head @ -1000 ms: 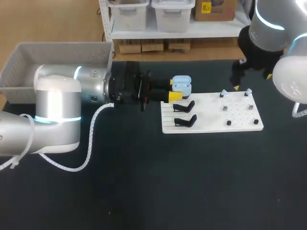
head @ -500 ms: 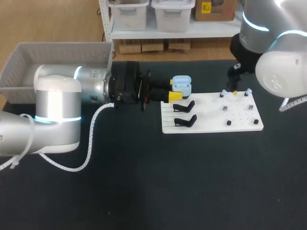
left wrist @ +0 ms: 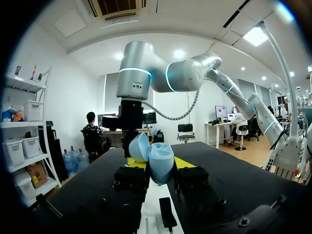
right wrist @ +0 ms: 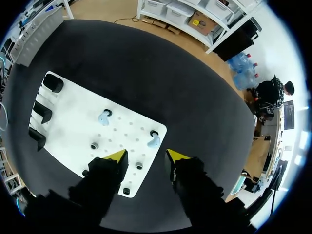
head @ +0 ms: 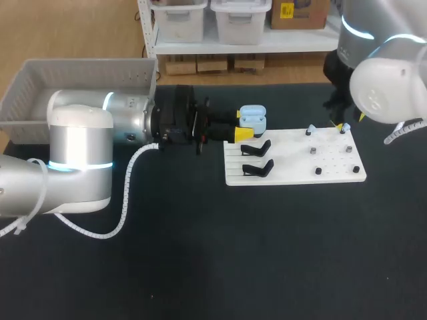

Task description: Pick up each earbud case from the left stands, insert the matching earbuds, close the lid, and place the case in the box.

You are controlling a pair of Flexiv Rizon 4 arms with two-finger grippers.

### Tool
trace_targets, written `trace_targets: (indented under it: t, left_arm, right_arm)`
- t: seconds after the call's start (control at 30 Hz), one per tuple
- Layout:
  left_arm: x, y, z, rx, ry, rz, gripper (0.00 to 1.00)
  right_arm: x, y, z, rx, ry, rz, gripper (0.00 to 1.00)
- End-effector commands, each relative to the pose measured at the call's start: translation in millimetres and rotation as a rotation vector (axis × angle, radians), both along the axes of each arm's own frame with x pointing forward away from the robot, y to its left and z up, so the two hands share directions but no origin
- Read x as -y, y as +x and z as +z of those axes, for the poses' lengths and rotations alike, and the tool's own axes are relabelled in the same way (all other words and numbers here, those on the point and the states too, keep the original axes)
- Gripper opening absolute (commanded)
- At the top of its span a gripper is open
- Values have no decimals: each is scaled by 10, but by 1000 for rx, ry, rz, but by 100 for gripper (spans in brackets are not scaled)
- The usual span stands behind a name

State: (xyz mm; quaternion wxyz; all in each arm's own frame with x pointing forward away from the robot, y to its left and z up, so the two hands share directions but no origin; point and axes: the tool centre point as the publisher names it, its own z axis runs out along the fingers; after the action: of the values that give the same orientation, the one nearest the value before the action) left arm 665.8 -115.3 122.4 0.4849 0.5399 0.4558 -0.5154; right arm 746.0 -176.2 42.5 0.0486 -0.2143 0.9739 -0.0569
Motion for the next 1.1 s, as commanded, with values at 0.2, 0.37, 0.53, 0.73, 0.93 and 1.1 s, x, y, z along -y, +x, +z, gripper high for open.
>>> trace_targets:
  t: [0.2, 0.37, 0.53, 0.73, 0.93, 1.1]
  left_arm:
    - [1, -10, -12, 3, -3, 4, 0]
    - [1, -10, -12, 3, -3, 4, 0]
    - [1, -10, -12, 3, -3, 4, 0]
    - [1, -10, -12, 3, -3, 4, 0]
    - [1, -10, -12, 3, -3, 4, 0]
    - [1, -10, -12, 3, -3, 4, 0]
  right_arm:
    - [39, 4, -89, -7, -5, -5, 48]
    - [51, 36, -168, -18, -12, -12, 48]
    - [66, 74, -237, -27, -27, -18, 46]
    - [76, 93, -294, -34, -33, -25, 45]
    - [86, 106, -313, -29, -37, -29, 44]
    - [99, 116, -317, -23, -39, -33, 42]
